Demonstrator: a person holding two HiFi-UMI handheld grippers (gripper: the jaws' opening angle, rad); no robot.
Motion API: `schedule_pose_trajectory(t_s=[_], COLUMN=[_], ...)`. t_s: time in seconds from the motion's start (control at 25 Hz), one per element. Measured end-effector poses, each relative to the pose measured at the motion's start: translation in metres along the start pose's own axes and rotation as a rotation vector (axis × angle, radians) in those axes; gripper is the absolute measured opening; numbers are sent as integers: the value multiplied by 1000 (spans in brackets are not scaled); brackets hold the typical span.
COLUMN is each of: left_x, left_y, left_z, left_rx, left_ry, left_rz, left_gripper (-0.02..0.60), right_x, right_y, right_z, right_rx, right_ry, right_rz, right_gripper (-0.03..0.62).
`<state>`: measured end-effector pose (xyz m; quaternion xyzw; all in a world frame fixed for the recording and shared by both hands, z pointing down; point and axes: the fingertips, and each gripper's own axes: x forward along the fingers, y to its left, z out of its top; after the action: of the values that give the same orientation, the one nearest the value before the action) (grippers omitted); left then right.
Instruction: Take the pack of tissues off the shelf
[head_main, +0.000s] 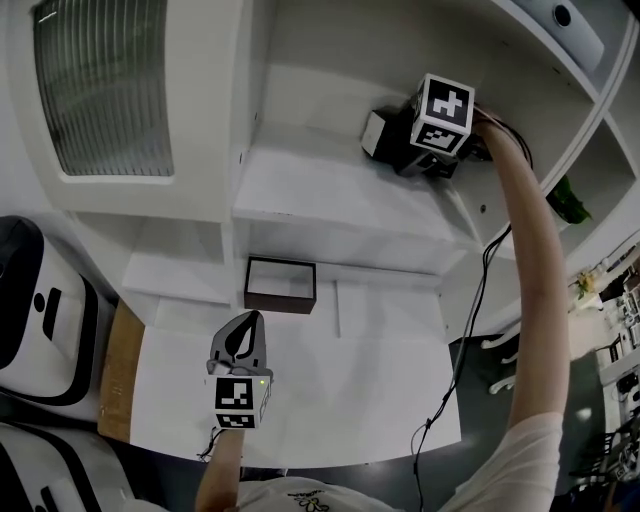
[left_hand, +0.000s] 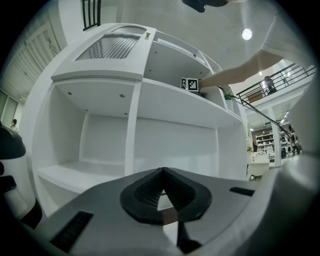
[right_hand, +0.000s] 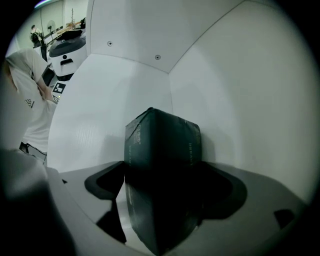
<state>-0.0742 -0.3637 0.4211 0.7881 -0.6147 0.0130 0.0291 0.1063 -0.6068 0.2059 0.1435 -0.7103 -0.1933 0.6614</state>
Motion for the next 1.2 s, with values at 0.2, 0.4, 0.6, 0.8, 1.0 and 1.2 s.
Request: schedule_pose_trajectory(t_s=[0.2, 0.4, 0.6, 0.8, 1.0, 1.2], left_x=[-1, -4, -14, -26, -39, -55], left_y=[-5, -9, -12, -10, -9, -12], left_z=[2, 6, 13, 23, 34, 52], left_rx=[12, 29, 36, 45, 65, 92], left_ry=[-4, -14, -24, -45, -73, -115], left_rz=[-9, -23, -28, -22, -22, -32], left_gripper=[-2, -2, -2, -2, -2, -2], right_x=[-2, -7, -12, -30, -65, -109], right_y=[0, 2, 4, 3, 2, 9], right_z=[1, 3, 5, 14, 19, 25], right_rx=[-7, -18, -44, -33, -15, 5], right_ry=[37, 47, 25, -22, -48, -89], right_rz=[-56, -126, -206, -281, -379, -509], right_gripper=[453, 435, 433, 433, 432, 431])
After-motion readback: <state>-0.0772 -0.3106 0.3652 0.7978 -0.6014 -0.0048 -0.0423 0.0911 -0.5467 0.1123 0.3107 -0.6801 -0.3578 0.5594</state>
